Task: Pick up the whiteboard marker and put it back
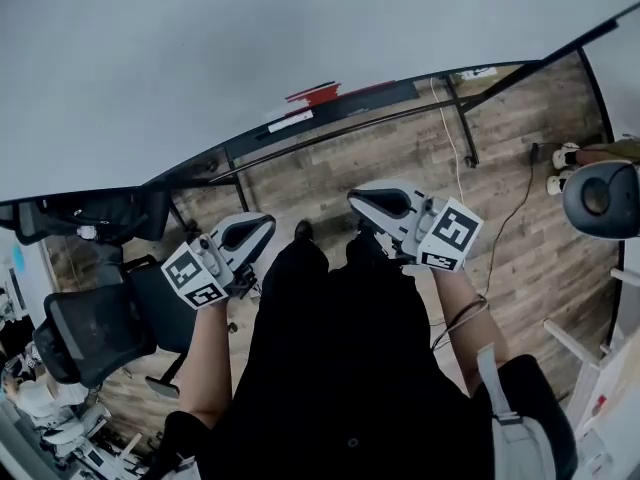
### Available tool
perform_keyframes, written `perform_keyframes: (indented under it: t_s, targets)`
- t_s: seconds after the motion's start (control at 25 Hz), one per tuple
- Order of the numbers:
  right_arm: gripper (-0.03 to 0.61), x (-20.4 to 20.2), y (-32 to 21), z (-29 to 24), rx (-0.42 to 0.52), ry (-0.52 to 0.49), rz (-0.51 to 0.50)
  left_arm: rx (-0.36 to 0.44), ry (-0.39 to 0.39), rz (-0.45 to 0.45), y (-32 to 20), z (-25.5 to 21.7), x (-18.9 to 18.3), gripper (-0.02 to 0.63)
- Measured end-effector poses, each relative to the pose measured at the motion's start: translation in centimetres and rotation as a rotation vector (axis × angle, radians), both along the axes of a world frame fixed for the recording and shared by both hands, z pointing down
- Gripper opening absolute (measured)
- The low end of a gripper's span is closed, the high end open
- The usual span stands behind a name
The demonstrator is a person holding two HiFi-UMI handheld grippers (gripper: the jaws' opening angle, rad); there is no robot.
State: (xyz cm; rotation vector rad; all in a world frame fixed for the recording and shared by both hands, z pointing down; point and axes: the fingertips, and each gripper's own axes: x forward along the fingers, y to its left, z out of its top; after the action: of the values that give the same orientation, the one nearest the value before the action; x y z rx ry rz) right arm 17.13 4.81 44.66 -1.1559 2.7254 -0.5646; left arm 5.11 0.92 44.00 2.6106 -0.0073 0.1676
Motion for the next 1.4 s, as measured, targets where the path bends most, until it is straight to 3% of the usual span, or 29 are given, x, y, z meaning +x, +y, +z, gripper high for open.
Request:
perform_keyframes:
  t_s: [0.24, 0.44, 0.56, 0.64, 0.8, 0.88, 1.08, 1.2, 1.4]
  targets:
    - [0.021, -2.5, -5.1, 0.0, -0.004, 0.110, -0.020, 0.026, 0.073, 0.032, -4.8, -0.9, -0.2, 0.012]
    - [0.021, -4.3, -8.8, -0.1, 0.006, 0.319, -0.018, 0.003, 0.145, 0.048, -8.1, -0.9, -1.1, 0.012]
    - [0.023, -4.7, -10.9, -0.2, 0.007, 0.395, -0.029, 0.004, 0.199, 0.026, -10.0, -1.5, -1.0, 0.012]
    - [0.023, -5.3, -12.2, -0.6, 0.013, 0.441, -0.050, 0.038, 0.181, 0.008, -10.9, -1.4, -0.7, 0.012]
    - [0.023, -6.2, -14.5, 1.0, -0.006, 0.594, -0.077, 0.107, 0.038, -0.043, -12.1, 1.1, -0.7, 0.012]
    - [0.023, -6.8, -15.3, 2.1, -0.018, 0.685, -0.091, 0.132, 0.004, -0.068, -12.4, 2.1, -1.1, 0.012]
    - [0.023, -7.8, -16.9, 4.0, 0.009, 0.855, -0.122, 0.138, -0.039, -0.134, -13.2, 3.7, -2.2, 0.012]
    - [0.025, -8.1, -17.4, 5.9, 0.004, 0.959, -0.142, 0.120, -0.024, -0.167, -13.8, 3.5, -2.8, 0.012]
    - [0.025, -8.0, -18.4, 7.5, -0.012, 1.033, -0.128, 0.124, -0.024, -0.186, -13.9, 3.3, -3.8, 0.012]
